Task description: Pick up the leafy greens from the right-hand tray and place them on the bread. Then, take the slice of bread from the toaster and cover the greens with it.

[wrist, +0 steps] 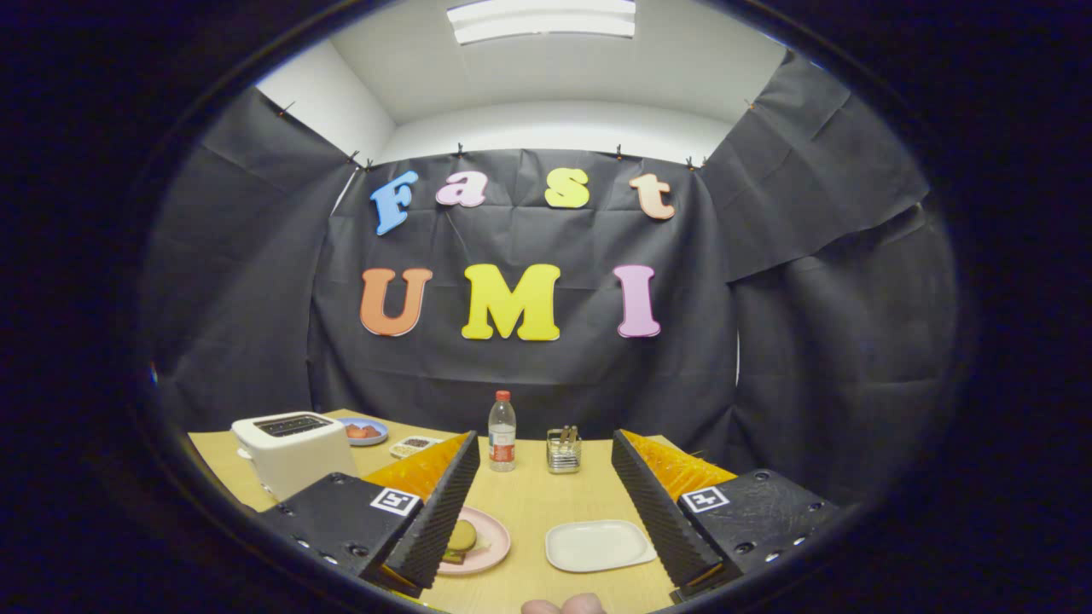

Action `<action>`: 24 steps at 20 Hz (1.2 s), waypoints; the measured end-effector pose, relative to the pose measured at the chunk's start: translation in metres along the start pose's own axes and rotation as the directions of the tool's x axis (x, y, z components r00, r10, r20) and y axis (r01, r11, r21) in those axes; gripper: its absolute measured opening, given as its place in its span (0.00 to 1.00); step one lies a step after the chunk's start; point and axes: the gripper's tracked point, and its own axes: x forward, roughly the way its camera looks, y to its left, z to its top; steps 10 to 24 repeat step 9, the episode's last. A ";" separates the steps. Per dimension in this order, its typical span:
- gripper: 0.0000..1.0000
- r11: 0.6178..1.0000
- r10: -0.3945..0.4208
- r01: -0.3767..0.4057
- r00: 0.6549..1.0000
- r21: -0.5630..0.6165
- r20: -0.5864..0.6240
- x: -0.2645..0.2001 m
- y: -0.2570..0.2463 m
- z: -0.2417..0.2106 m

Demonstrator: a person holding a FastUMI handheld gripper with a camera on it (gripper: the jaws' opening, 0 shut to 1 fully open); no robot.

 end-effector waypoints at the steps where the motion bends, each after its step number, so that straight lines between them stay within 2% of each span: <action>1: 0.95 1.000 -0.006 0.006 1.000 0.000 0.008 -0.004 -0.004 0.004; 4: 0.95 1.000 -0.018 0.019 0.999 -0.021 0.037 -0.011 -0.007 0.019; 9: 0.95 1.000 0.006 -0.005 0.998 -0.021 0.058 -0.024 0.002 0.035; 24: 0.95 1.000 0.006 -0.005 0.998 -0.021 0.058 -0.024 0.002 0.035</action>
